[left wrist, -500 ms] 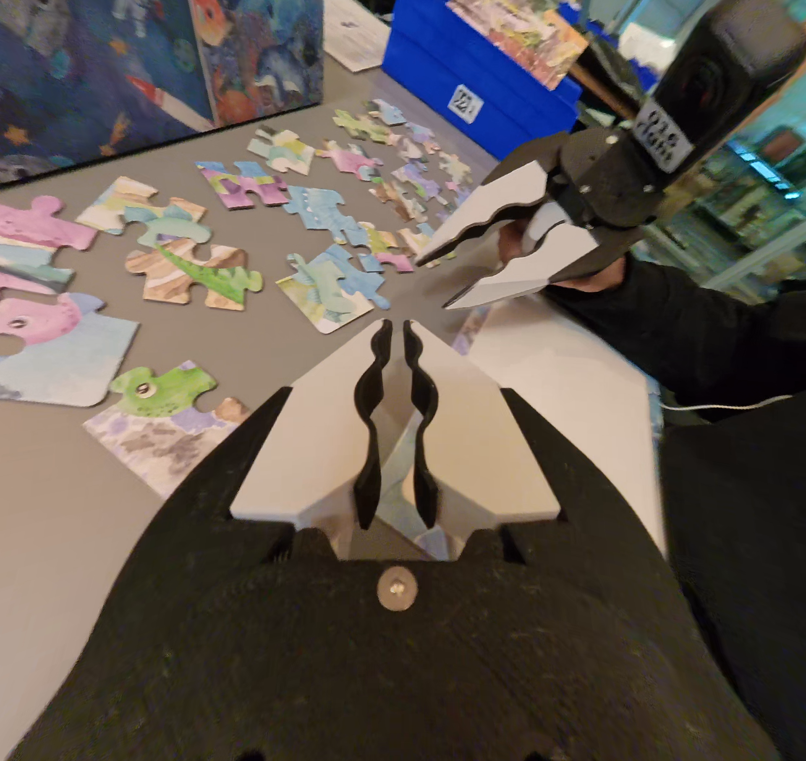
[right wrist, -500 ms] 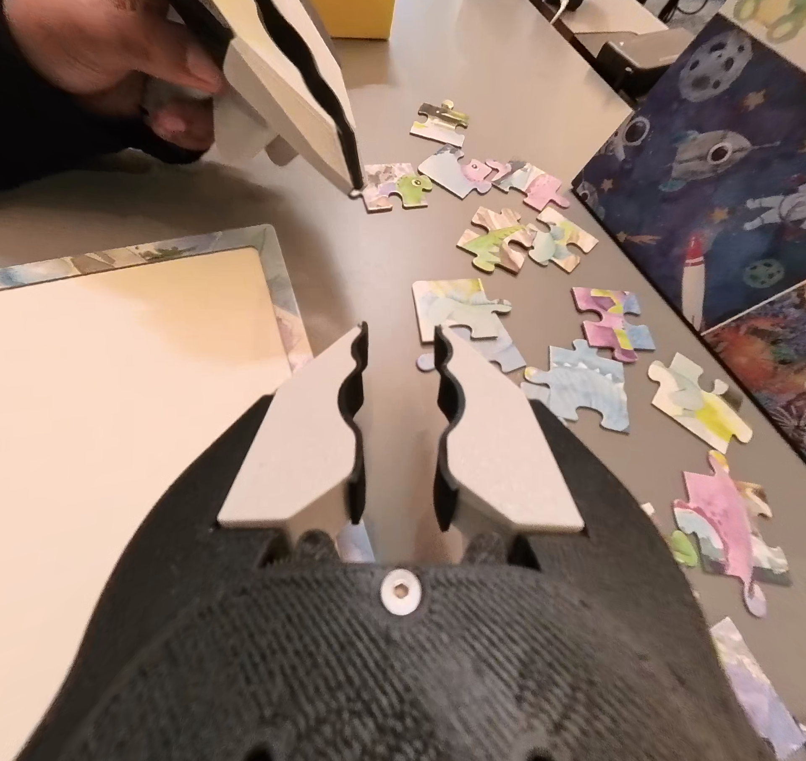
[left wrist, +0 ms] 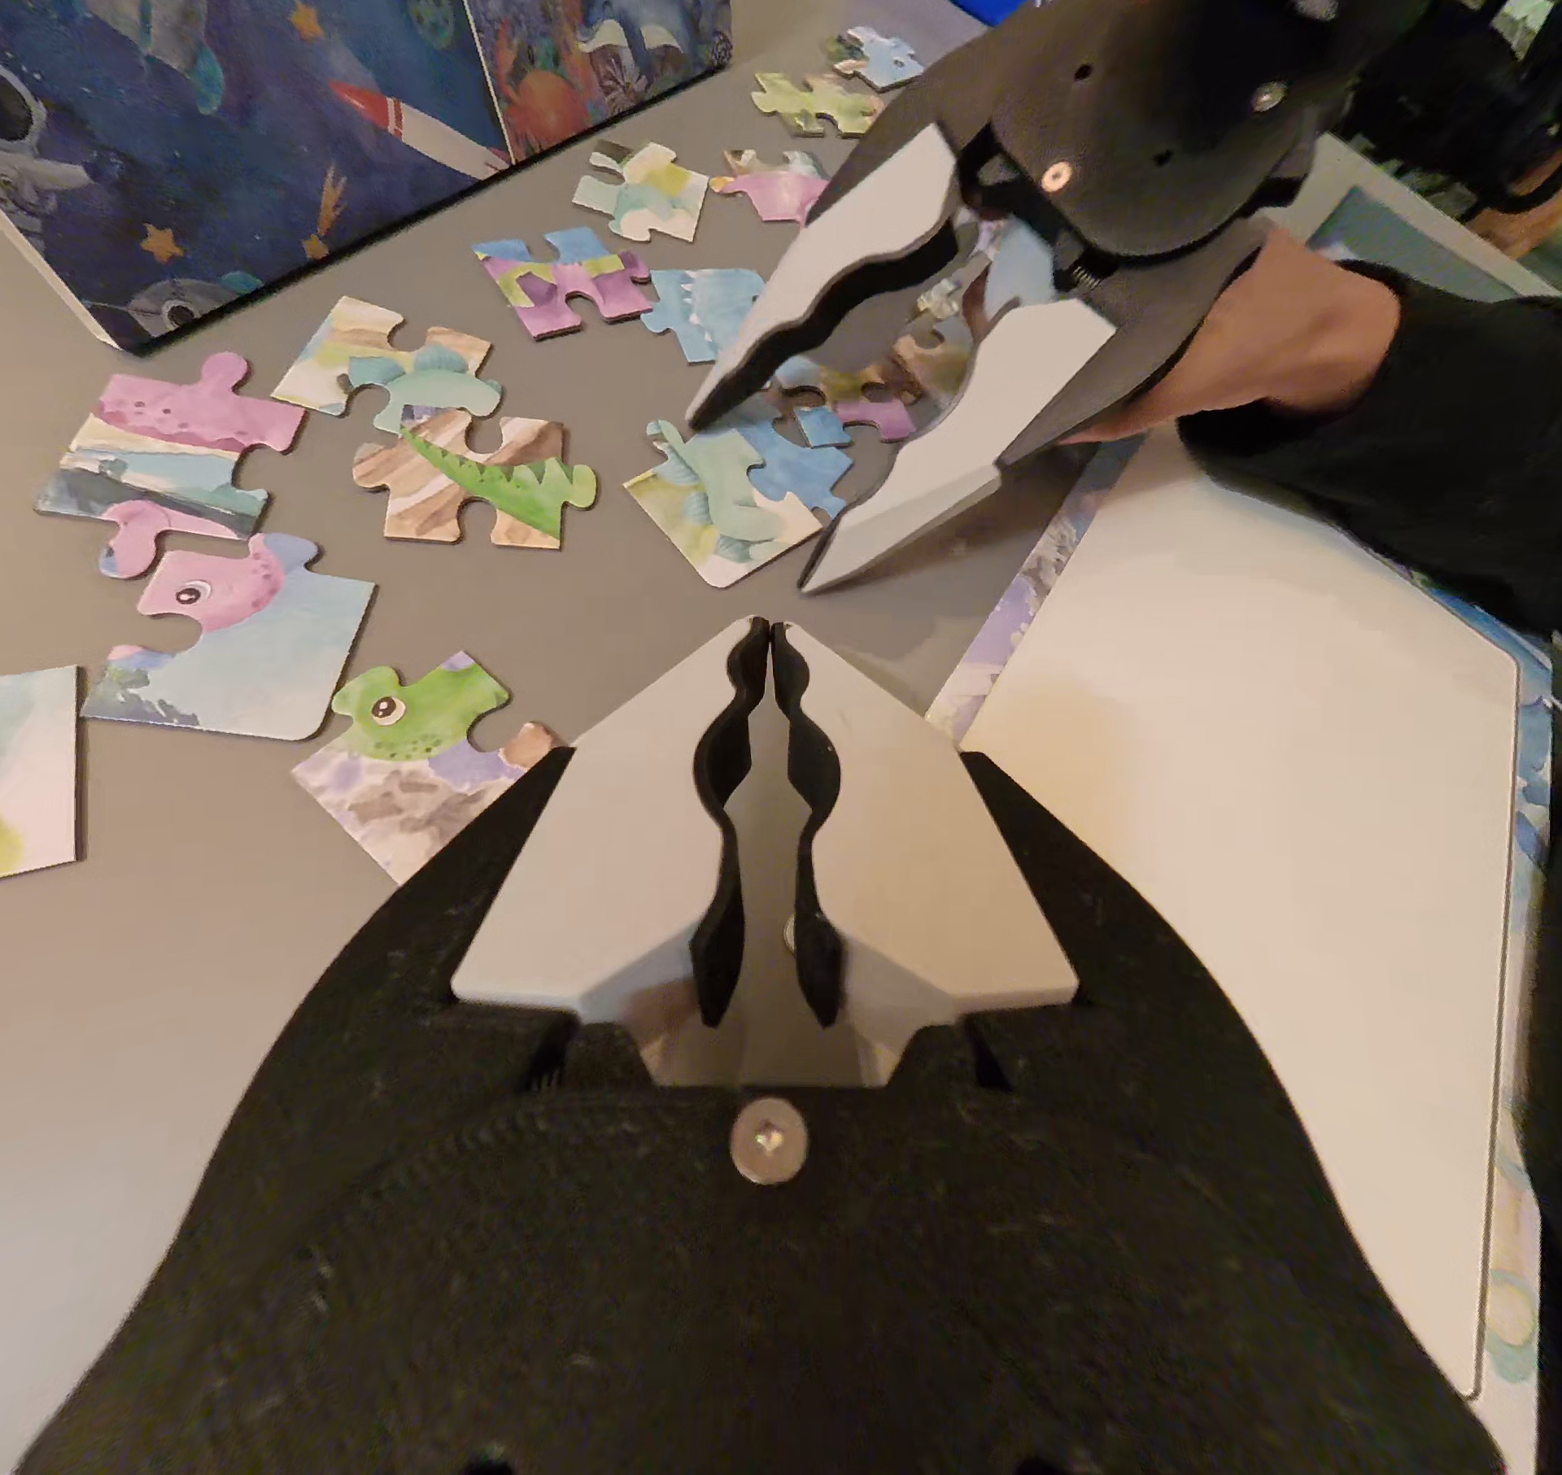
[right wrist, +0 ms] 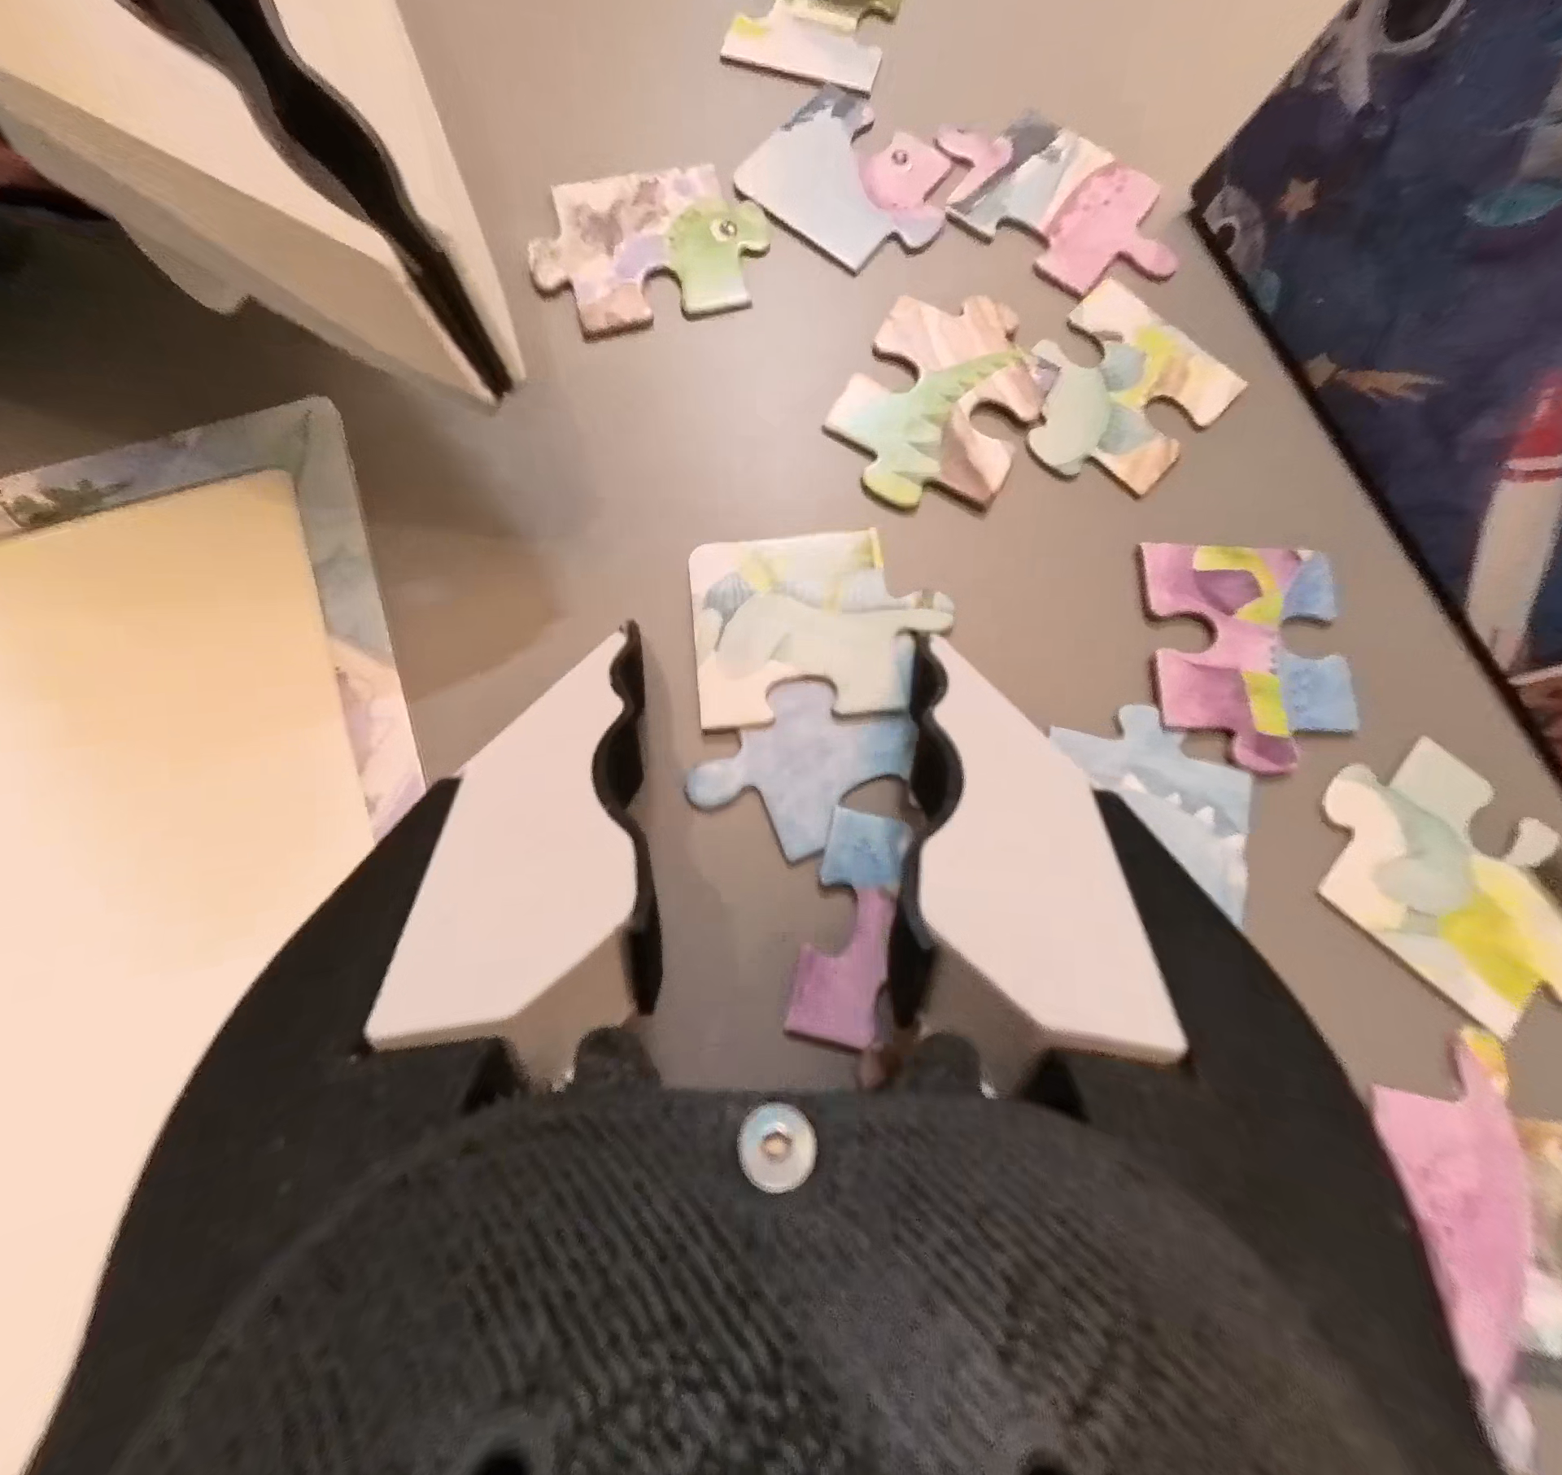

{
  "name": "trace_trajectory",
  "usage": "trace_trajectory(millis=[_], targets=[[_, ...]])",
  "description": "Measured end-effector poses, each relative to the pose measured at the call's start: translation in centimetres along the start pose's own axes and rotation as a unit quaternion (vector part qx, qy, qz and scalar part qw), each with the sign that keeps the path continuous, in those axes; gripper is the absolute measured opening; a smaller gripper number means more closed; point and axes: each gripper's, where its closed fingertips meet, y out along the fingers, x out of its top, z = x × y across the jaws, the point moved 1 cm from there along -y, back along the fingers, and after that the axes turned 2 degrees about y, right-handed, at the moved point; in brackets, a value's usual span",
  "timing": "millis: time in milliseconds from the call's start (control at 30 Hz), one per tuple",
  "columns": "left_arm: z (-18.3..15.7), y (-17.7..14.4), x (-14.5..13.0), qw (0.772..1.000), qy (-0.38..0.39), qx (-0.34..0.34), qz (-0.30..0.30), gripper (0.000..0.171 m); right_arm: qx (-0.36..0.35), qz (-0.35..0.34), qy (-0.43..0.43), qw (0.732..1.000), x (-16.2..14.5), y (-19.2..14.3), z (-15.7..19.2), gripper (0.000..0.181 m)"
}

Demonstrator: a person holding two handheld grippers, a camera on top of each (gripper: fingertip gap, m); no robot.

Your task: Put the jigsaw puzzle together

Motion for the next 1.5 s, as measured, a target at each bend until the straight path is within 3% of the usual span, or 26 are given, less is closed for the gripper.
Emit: trace_trajectory(millis=[100, 233, 367, 500, 633, 733, 867, 1133, 1500], targets=[[0.0, -0.1, 0.1, 1.0, -0.003, -0.004, -0.004, 0.0, 0.003, 0.002, 0.001, 1.0, 0.4, 0.3, -0.1, 0.046], [-0.2, -0.1, 0.3, 1.0, 0.0, -0.006, -0.008, 0.0, -0.011, -0.011, -0.019, 1.0, 0.6, -0.5, 0.2, 0.046], [-0.1, -0.6, 1.0, 1.0, -0.001, -0.001, -0.031, 0.0, 0.005, -0.05, -0.012, 0.999, 1.3, -3.3, 2.3, 0.046], [0.2, -1.1, 1.3, 0.998, -0.018, -0.011, -0.051, 0.0, 0.091, -0.091, 0.005, 0.992, 1.9, -6.8, 9.2, 0.046], [-0.5, -0.7, 1.1, 0.998, -0.023, -0.032, -0.043, 0.0, 0.177, -0.081, 0.005, 0.981, 0.9, -7.2, 18.4, 0.046], [-1.0, -0.2, 0.8, 0.999, -0.01, -0.035, -0.03, 0.0, 0.178, -0.034, -0.027, 0.983, -0.6, -5.9, 22.9, 0.046], [-1.3, -0.1, 0.9, 0.999, -0.006, -0.037, -0.03, 0.0, 0.15, 0.01, -0.062, 0.987, -2.0, -3.9, 25.5, 0.046], [-1.3, -0.7, 1.6, 0.997, -0.015, -0.044, -0.054, 0.0, 0.111, 0.031, -0.112, 0.987, -2.3, -2.6, 26.5, 0.047], [-1.5, -0.9, 1.8, 0.997, -0.018, -0.051, -0.062, 0.0, 0.109, 0.039, -0.086, 0.99, -2.5, -2.7, 26.0, 0.046]])
